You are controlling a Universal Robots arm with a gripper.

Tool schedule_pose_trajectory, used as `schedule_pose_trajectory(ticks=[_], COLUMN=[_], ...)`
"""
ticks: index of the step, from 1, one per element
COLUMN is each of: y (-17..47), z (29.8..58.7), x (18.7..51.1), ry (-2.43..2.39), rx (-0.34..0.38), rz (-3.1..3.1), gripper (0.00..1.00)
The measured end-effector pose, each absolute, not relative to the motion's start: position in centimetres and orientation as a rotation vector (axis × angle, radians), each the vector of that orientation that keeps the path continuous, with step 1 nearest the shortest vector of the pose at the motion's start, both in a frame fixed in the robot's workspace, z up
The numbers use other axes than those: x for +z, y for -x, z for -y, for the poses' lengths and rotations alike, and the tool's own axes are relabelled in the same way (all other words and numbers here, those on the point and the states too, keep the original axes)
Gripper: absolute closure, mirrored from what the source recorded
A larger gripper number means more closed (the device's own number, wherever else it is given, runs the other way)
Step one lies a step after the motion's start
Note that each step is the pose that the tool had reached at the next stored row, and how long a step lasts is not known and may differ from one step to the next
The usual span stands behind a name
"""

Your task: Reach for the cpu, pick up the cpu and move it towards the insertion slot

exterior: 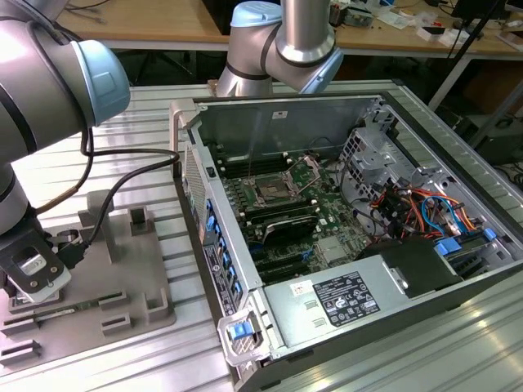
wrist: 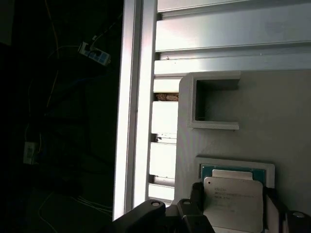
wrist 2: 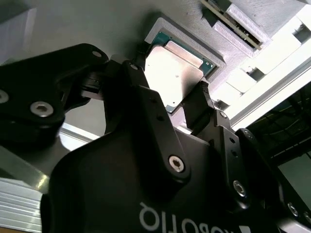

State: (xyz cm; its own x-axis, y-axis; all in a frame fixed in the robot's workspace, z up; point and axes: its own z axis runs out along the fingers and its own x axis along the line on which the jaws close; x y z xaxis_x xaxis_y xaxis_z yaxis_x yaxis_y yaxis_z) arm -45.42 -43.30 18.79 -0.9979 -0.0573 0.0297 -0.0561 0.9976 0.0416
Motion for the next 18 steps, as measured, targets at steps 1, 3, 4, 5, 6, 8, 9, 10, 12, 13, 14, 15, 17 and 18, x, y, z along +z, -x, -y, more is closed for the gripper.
schedule_pose_trajectory(ticks=[1, 3, 4, 5, 6, 8, 9, 10, 12, 13, 14, 15, 17, 18], y=[45.4, 45.4, 45.4, 45.4, 45.4, 45.4, 45.4, 45.4, 45.4, 45.4, 45.4, 45.4, 45.4, 45.4], z=[43.3, 43.3, 43.3, 43.3, 43.3, 43.3, 43.3, 43.3, 43.3, 43.3, 43.3, 43.3, 43.3, 43.3], x=[18.8, 18.8, 18.8, 18.9, 19.3, 19.8, 20.3, 20.5, 20.8, 20.8, 20.8, 20.8, 20.8, 20.8], ry=[-0.088, -0.088, -0.088, -0.089, -0.088, -0.088, -0.088, -0.088, -0.088, -0.088, -0.088, -0.088, -0.088, -0.088], rx=[-0.063, -0.063, -0.062, -0.059, -0.052, -0.048, -0.048, -0.048, -0.048, -0.048, -0.048, -0.048, -0.048, -0.048], rz=[3.109, 3.109, 3.109, 3.110, 3.109, 3.109, 3.109, 3.109, 3.109, 3.109, 3.109, 3.109, 3.109, 3.109], gripper=[0.45, 0.45, 0.45, 0.45, 0.45, 0.45, 0.45, 0.45, 0.45, 0.45, 0.45, 0.45, 0.45, 0.45])
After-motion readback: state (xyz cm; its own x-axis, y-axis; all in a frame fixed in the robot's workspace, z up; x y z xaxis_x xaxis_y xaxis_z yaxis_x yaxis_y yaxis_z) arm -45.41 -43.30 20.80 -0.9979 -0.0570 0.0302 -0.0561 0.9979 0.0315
